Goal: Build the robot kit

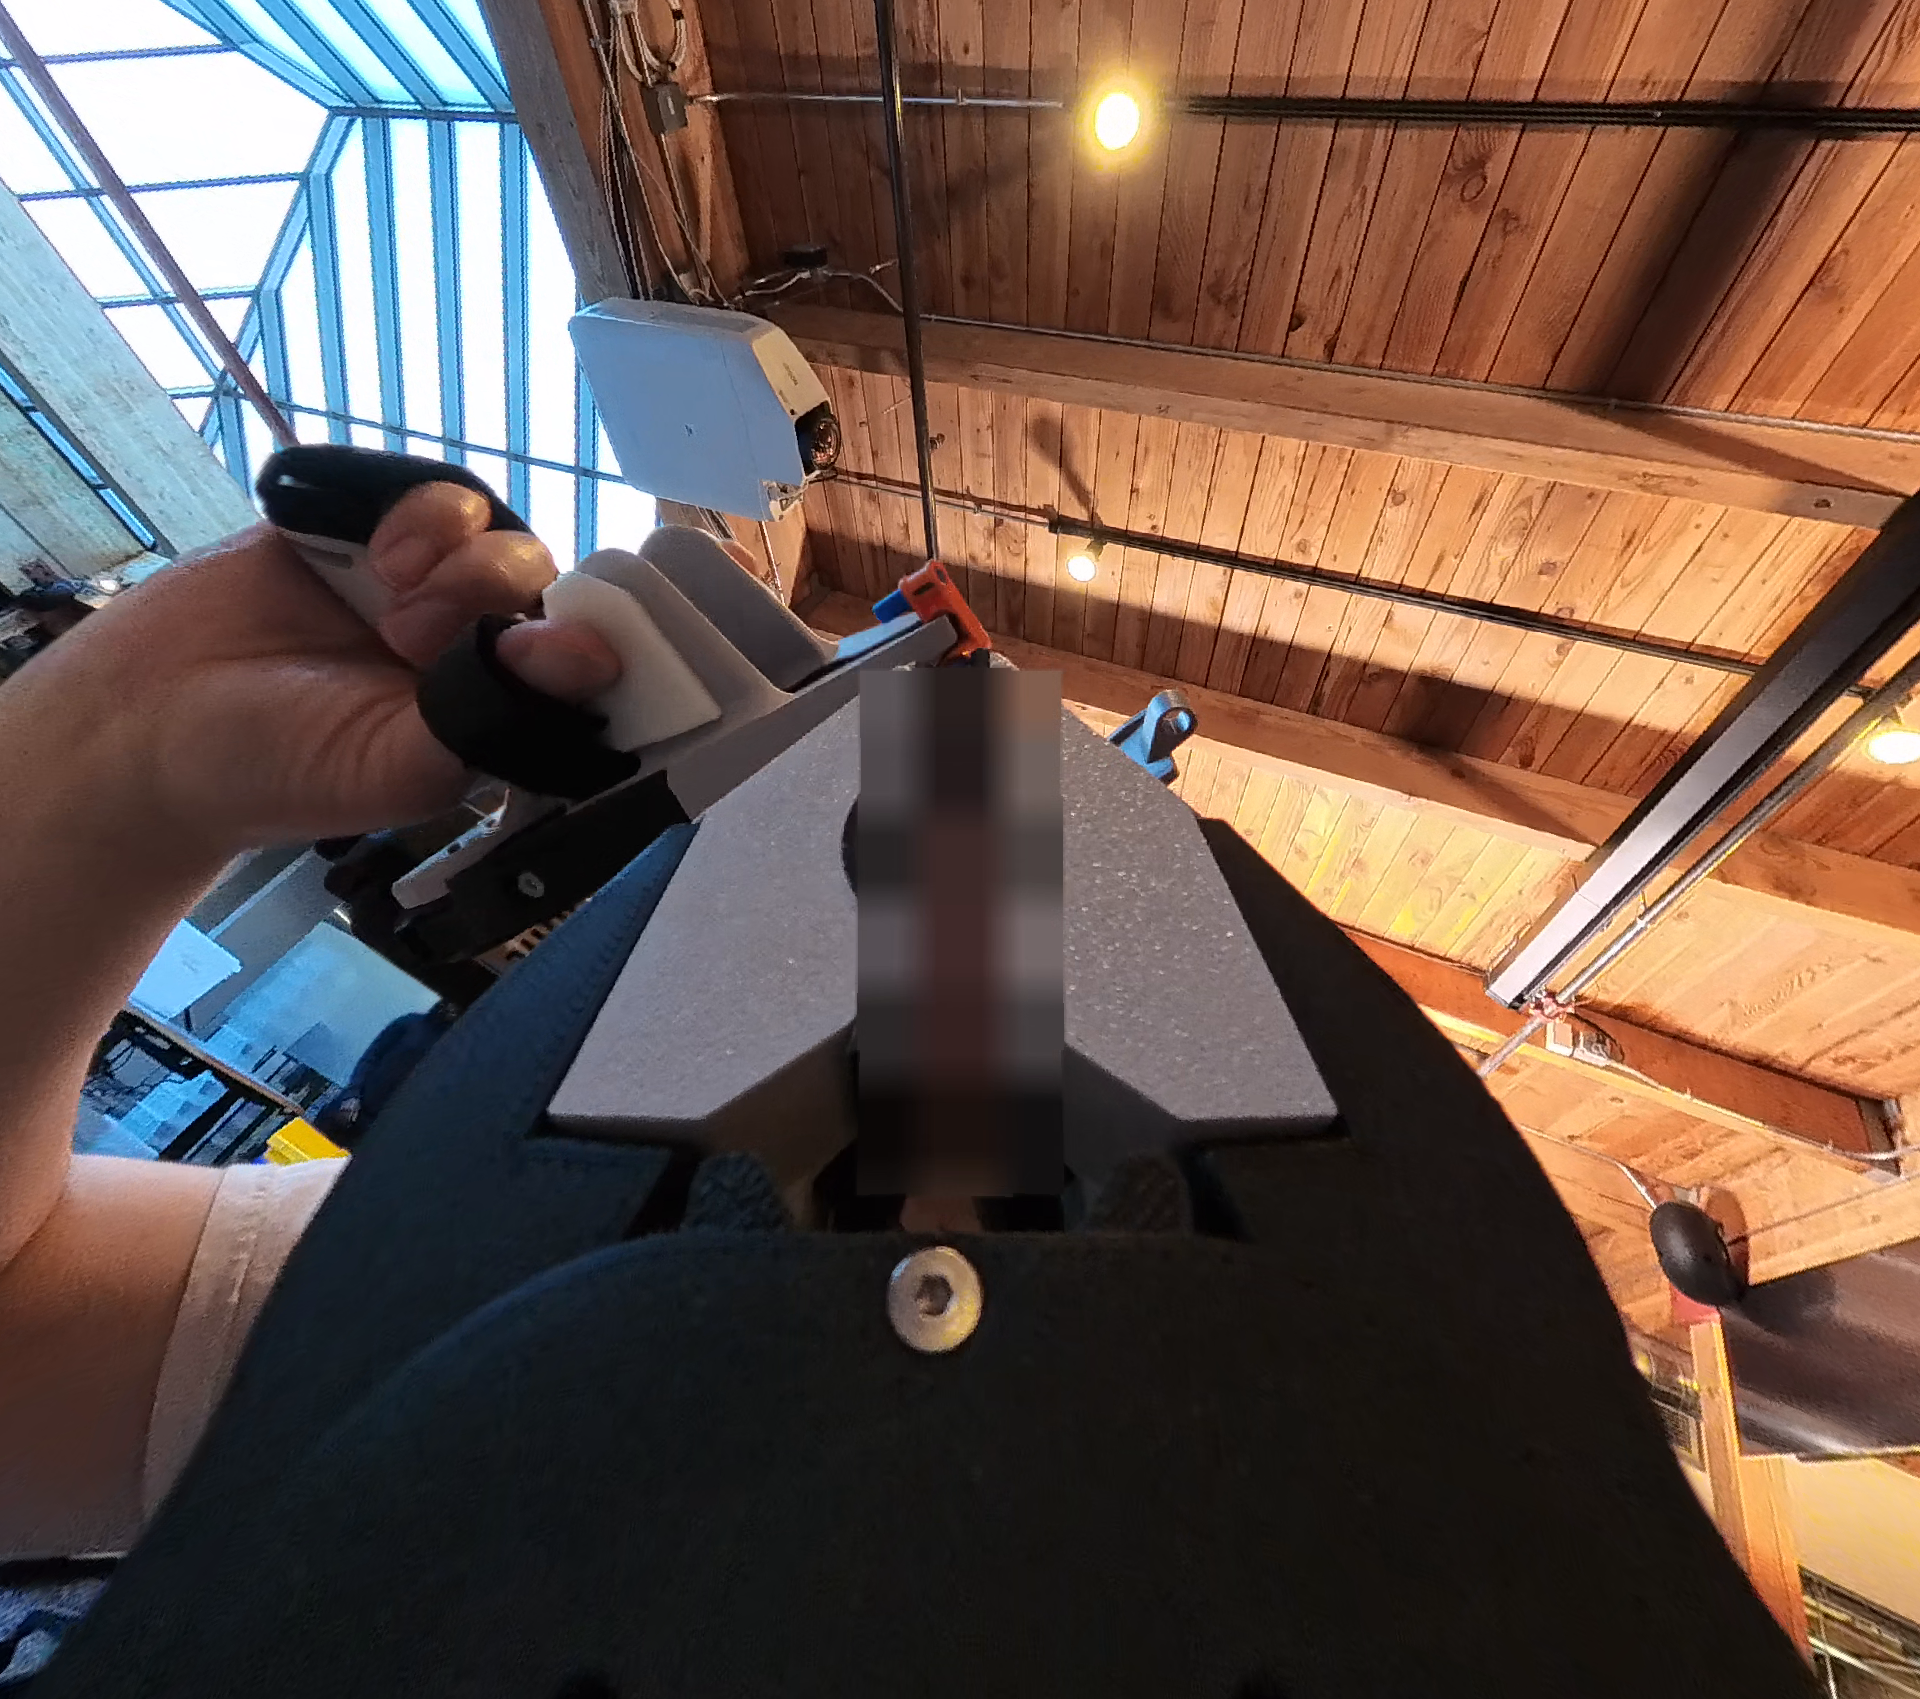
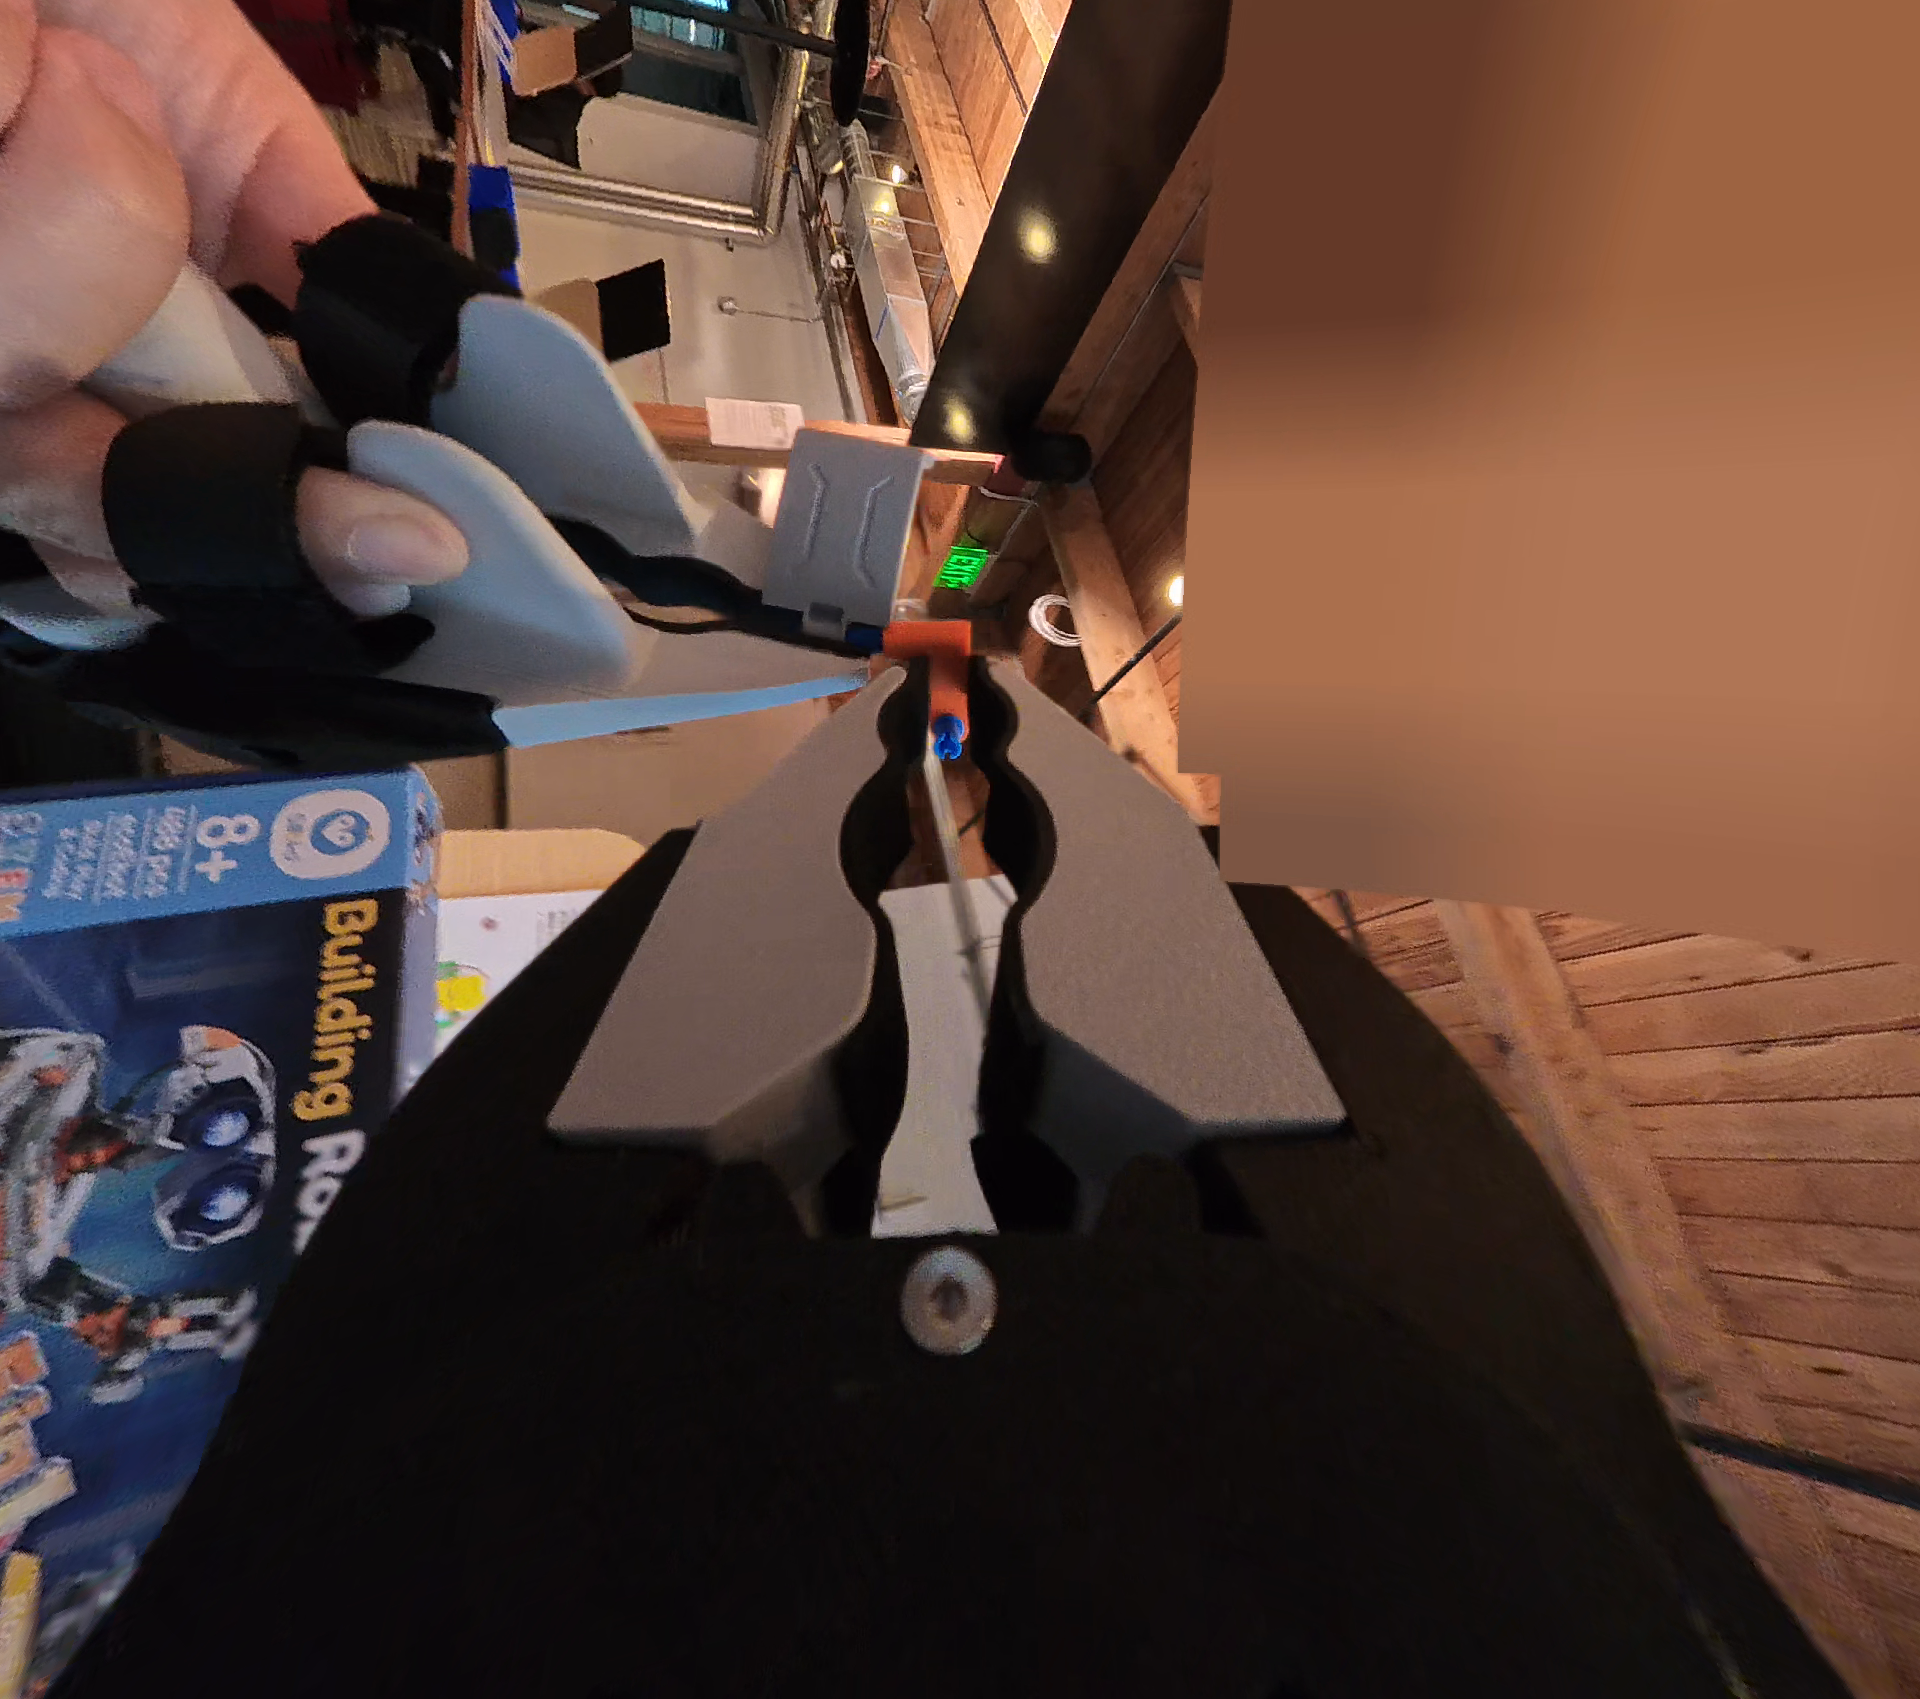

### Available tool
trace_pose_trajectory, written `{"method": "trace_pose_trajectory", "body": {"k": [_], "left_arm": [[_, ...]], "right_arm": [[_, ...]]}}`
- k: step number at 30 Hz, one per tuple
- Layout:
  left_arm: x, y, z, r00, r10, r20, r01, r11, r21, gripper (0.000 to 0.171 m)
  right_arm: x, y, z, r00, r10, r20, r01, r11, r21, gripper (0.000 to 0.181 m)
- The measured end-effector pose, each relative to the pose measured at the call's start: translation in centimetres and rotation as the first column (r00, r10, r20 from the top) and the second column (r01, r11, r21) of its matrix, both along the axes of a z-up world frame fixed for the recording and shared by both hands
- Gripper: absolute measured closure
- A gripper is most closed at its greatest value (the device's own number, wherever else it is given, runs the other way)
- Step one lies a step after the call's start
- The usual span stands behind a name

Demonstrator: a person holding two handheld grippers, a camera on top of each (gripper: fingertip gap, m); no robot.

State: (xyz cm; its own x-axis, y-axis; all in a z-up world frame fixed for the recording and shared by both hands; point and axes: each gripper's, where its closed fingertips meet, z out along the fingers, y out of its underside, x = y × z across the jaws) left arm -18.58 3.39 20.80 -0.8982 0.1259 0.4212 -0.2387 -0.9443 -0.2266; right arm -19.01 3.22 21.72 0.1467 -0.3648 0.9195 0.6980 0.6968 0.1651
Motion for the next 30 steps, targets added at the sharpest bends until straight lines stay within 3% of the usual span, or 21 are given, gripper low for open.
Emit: {"method": "trace_pose_trajectory", "body": {"k": [1,5,24,30], "left_arm": [[0.0,0.1,0.0,1.0,0.002,0.0,-0.002,1.0,-0.001,0.168],[-0.1,0.3,0.0,1.0,0.004,0.0,-0.004,1.0,-0.015,0.168],[0.0,1.8,-0.6,0.999,0.033,-0.013,-0.034,0.996,-0.085,0.168],[0.3,2.5,-1.0,0.997,0.066,-0.037,-0.069,0.993,-0.097,0.167]], "right_arm": [[0.0,0.1,0.0,1.0,0.018,-0.019,-0.019,0.999,-0.038,0.176],[0.0,0.5,0.0,0.995,0.064,-0.08,-0.073,0.989,-0.127,0.175],[0.3,2.0,-0.7,0.981,0.028,-0.193,-0.052,0.991,-0.124,0.175],[0.6,2.6,-1.1,0.988,-0.001,-0.154,-0.022,0.989,-0.147,0.175]]}}
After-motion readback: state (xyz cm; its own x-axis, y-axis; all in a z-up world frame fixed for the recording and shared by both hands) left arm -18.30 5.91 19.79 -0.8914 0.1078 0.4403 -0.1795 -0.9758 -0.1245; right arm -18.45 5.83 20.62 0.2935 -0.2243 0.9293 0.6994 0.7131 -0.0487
